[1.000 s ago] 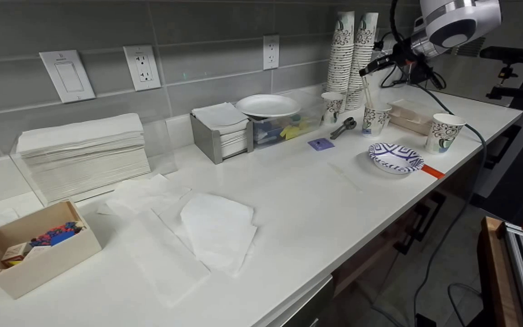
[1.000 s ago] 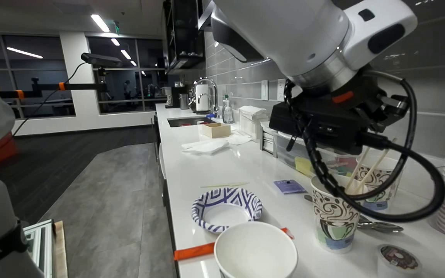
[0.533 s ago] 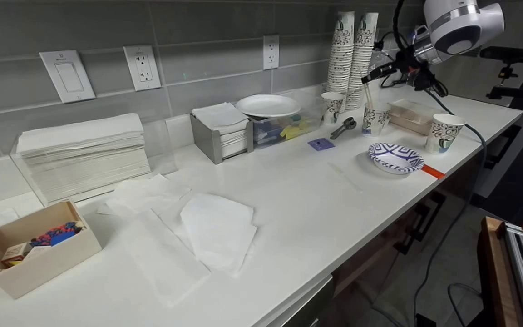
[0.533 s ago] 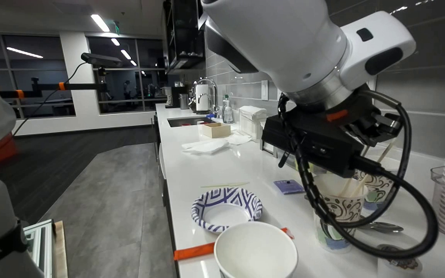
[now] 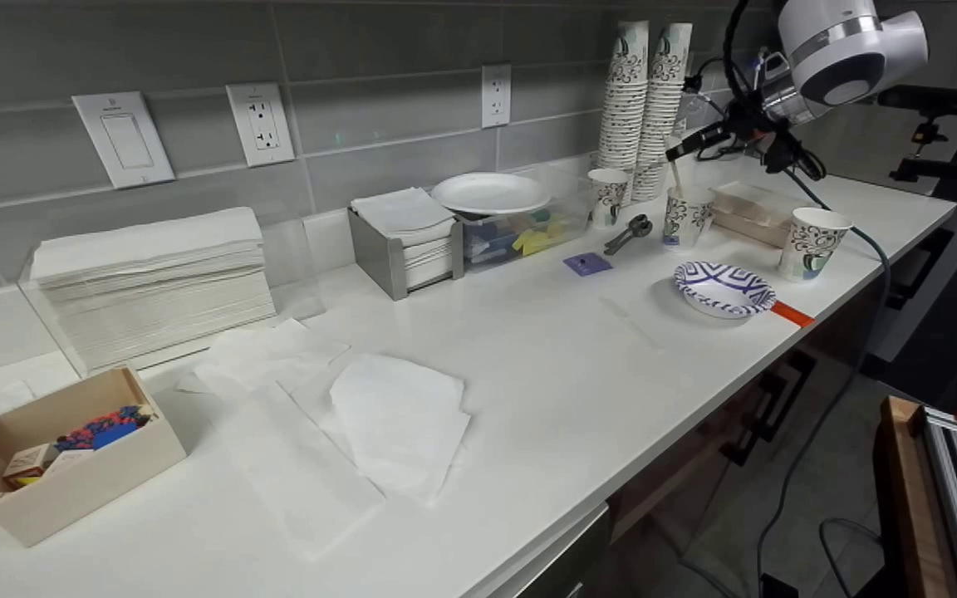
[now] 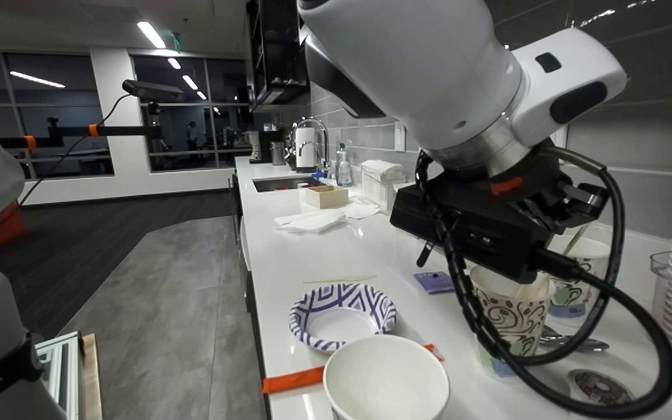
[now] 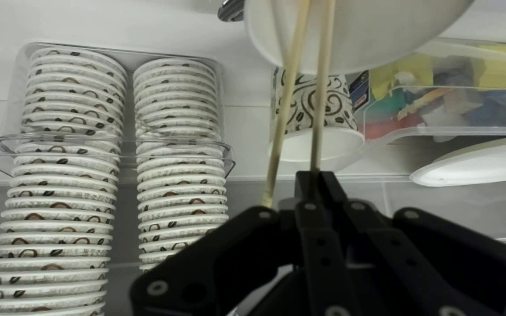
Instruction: Move the chopstick from the counter to the cup
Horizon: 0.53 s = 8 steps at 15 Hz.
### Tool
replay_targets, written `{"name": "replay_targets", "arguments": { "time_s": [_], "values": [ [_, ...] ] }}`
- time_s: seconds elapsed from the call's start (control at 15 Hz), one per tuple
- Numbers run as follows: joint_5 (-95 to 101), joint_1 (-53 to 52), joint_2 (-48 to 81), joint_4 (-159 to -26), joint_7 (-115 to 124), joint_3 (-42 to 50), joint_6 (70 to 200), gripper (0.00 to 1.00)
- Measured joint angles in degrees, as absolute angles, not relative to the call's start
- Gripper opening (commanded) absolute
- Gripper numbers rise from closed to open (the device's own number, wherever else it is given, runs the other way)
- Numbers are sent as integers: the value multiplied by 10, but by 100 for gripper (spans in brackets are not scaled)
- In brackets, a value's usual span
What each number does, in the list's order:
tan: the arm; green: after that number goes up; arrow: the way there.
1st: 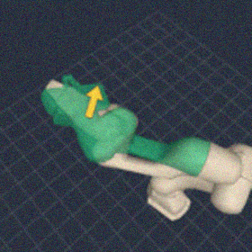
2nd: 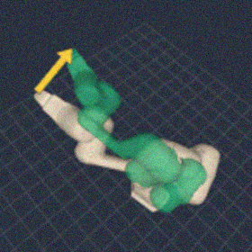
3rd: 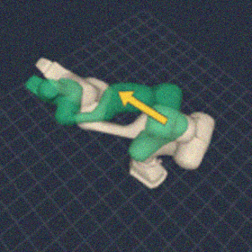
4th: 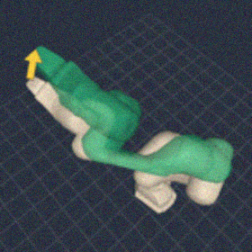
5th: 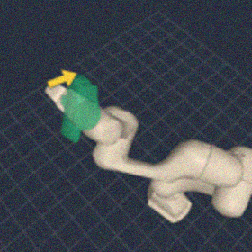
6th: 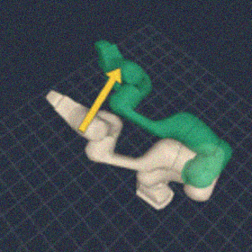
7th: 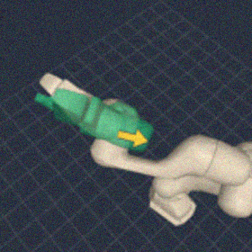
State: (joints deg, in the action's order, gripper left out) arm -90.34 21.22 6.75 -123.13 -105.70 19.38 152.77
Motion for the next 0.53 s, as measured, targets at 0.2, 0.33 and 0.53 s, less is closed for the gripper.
{"name": "replay_targets", "arguments": {
  "time_s": [0.2, 0.33, 0.53],
  "values": [
    [-887, 212, 67, -1235, -1057, 194, 1527, 46],
    [-872, 212, 65, -1237, -1057, 194, 1525, 61],
    [-839, 212, 53, -1240, -1050, 195, 1522, 84]
  ]
}}
